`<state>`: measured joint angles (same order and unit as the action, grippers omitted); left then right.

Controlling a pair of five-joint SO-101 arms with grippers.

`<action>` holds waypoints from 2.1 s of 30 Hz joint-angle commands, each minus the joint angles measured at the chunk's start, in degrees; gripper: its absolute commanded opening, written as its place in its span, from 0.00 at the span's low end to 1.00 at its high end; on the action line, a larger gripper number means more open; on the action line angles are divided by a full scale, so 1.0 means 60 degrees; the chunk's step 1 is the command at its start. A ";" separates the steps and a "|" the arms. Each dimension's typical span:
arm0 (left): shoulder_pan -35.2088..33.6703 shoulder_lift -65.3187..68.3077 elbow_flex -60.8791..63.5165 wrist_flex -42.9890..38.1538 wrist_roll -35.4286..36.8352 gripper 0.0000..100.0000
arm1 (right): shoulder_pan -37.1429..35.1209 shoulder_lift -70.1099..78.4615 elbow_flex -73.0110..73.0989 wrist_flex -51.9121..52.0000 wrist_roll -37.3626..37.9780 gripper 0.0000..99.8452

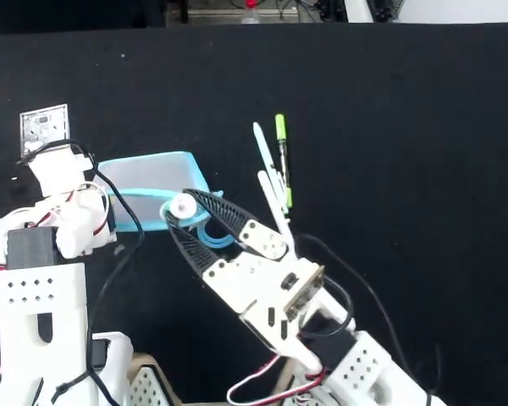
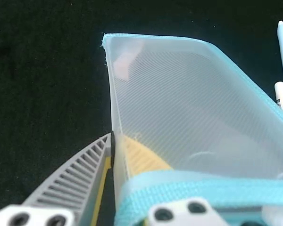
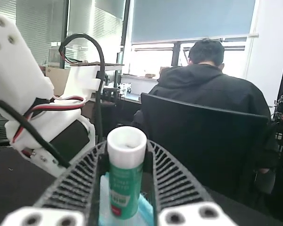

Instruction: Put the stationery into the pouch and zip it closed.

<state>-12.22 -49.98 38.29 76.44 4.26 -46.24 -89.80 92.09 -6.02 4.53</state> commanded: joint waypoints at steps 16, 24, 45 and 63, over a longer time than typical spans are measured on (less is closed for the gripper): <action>-0.0095 0.0234 0.0198 -0.0015 -0.0044 0.03 | 0.0176 -0.2278 -0.0212 0.4747 0.0044 0.01; -0.0051 0.0234 0.0183 -0.0015 -0.0044 0.03 | 0.0176 -0.2264 -0.0857 0.4923 0.0029 0.01; -0.0051 0.0234 0.0198 -0.0015 -0.0044 0.03 | 0.0176 0.4520 -0.7172 0.8454 -0.0029 0.01; -0.0051 0.0234 0.0198 -0.0015 -0.0044 0.03 | 0.0176 0.6440 -0.9619 1.0491 0.0029 0.18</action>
<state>-12.22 -49.98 38.46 76.35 4.18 -45.89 -51.38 39.34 56.84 4.70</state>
